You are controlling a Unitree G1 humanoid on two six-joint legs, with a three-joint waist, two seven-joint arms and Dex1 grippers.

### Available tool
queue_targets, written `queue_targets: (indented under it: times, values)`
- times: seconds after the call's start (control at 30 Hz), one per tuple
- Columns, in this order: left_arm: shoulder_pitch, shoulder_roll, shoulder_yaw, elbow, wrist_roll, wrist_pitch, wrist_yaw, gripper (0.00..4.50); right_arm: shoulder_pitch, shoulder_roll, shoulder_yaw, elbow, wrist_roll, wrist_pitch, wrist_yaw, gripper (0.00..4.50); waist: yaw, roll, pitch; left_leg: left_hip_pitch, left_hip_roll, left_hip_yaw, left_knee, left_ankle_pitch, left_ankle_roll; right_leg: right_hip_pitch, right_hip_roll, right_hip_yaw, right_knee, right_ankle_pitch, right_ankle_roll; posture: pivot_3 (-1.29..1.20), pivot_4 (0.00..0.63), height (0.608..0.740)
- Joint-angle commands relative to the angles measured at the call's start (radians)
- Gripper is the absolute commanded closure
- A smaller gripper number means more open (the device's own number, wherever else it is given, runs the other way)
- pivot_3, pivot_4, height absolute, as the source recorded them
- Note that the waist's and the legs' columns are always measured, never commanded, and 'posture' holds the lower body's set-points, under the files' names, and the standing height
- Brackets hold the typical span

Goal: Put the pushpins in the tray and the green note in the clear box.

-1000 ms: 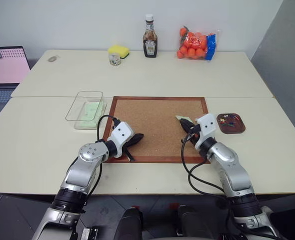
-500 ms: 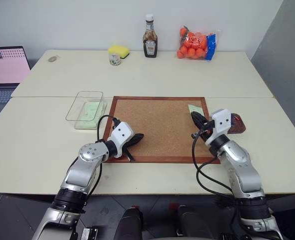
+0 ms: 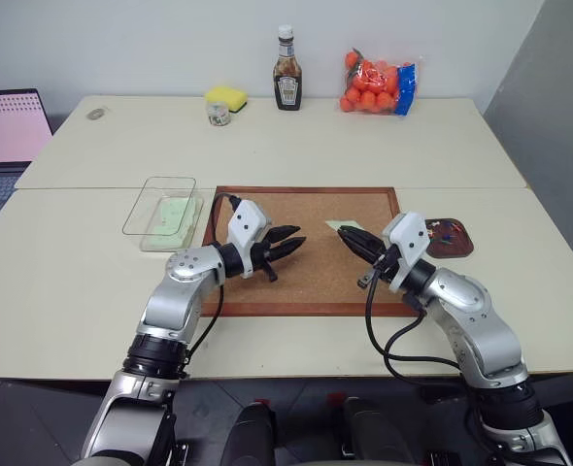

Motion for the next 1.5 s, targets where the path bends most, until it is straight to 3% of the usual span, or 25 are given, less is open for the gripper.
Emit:
queue_targets:
  times: [0.03, 0.13, 0.23, 0.33, 0.8, 0.9, 1.43, 1.5]
  values:
    - [-0.039, -0.013, 0.036, -0.063, -0.072, 0.075, -0.003, 2.37, -0.041, -0.007, 0.002, -0.012, 0.009, -0.014, 0.021, 4.5, 0.0, 0.0, 0.0, 0.0, 0.0, 0.0, 0.0, 0.0, 0.0, 0.0, 0.0, 0.0, 0.0, 0.0, 0.0, 0.0, 0.15, 0.74]
    - [-0.047, -0.008, 0.037, -0.072, -0.076, 0.09, -0.004, 1.8, -0.059, -0.004, 0.002, 0.002, 0.008, -0.016, 0.025, 4.5, 0.001, 0.0, 0.0, 0.0, 0.0, 0.0, 0.0, 0.0, 0.0, 0.0, 0.0, 0.0, 0.0, 0.0, 0.0, 0.0, 0.15, 0.74]
    - [-0.055, 0.023, -0.011, -0.024, 0.07, -0.118, 0.016, 1.18, -0.08, 0.003, -0.001, 0.015, 0.01, -0.014, 0.024, 4.5, 0.001, -0.001, 0.0, 0.0, 0.0, 0.0, 0.0, 0.0, 0.0, 0.0, 0.0, 0.0, 0.0, 0.0, 0.0, 0.0, 0.15, 0.74]
    - [-0.076, 0.032, -0.038, 0.039, 0.127, -0.269, -0.021, 0.68, -0.091, 0.011, -0.007, 0.017, 0.025, 0.003, 0.022, 4.5, 0.003, -0.001, 0.0, 0.0, 0.0, 0.0, 0.0, 0.0, 0.0, 0.0, 0.0, 0.001, 0.0, 0.0, 0.0, 0.0, 0.15, 0.74]
    - [-0.264, -0.056, -0.103, 0.402, 0.298, -0.707, -0.005, 0.68, -0.112, 0.018, -0.013, -0.017, 0.1, 0.104, 0.021, 4.5, 0.004, -0.001, 0.0, -0.001, -0.001, 0.0, 0.0, 0.0, 0.0, 0.0, 0.0, 0.0, 0.0, 0.0, 0.0, 0.0, 0.15, 0.74]
    - [-0.281, -0.064, -0.105, 0.452, 0.308, -0.756, -0.008, 1.09, -0.118, 0.021, -0.019, -0.022, 0.11, 0.119, 0.013, 4.5, 0.001, -0.001, 0.0, -0.001, 0.0, 0.001, 0.0, 0.0, 0.0, 0.0, 0.0, -0.001, 0.0, 0.0, 0.0, 0.0, 0.15, 0.74]
    - [-0.293, -0.082, -0.105, 0.565, 0.305, -0.853, -0.062, 4.38, -0.121, 0.046, -0.047, -0.053, 0.152, 0.184, -0.039, 4.5, 0.002, -0.001, 0.0, 0.0, 0.0, 0.001, 0.0, 0.0, 0.0, -0.001, 0.001, -0.001, 0.0, 0.0, 0.0, 0.0, 0.15, 0.74]
    - [-0.295, -0.082, -0.104, 0.573, 0.306, -0.859, -0.063, 4.48, -0.12, 0.055, -0.056, -0.056, 0.158, 0.192, -0.052, 4.5, 0.002, -0.001, 0.0, -0.001, 0.0, 0.001, 0.0, 0.0, 0.0, -0.001, 0.001, -0.002, 0.0, 0.0, 0.0, 0.0, 0.15, 0.74]
